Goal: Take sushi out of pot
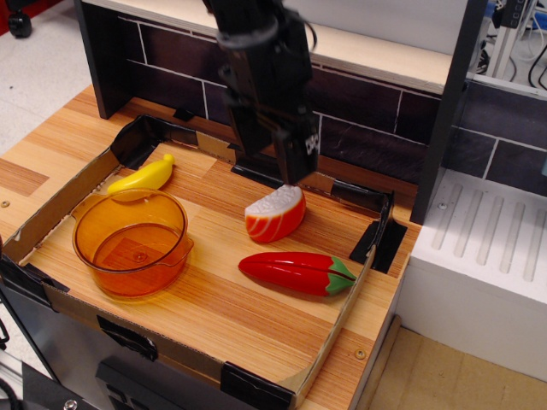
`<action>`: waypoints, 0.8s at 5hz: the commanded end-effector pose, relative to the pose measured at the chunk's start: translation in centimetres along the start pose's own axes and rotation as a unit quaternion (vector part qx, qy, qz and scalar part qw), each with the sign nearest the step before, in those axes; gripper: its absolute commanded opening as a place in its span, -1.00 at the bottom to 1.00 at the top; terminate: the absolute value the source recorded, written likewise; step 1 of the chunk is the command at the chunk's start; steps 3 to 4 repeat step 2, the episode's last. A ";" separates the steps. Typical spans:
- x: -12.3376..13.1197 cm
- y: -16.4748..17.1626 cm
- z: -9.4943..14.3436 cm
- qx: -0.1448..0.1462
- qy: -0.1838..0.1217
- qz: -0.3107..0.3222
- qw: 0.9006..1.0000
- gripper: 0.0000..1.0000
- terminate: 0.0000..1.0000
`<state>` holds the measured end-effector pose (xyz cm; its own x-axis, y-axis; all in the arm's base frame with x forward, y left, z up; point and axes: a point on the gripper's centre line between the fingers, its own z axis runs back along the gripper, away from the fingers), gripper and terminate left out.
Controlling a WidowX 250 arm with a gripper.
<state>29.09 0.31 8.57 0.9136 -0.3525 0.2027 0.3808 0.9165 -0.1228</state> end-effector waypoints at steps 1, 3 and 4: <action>-0.1 0.0 4.3 -0.008 -0.039 -0.013 0.999 1.00 -1.00; -0.1 0.0 4.3 -0.008 -0.039 -0.013 0.999 1.00 1.00; -0.1 0.0 4.3 -0.008 -0.039 -0.013 0.999 1.00 1.00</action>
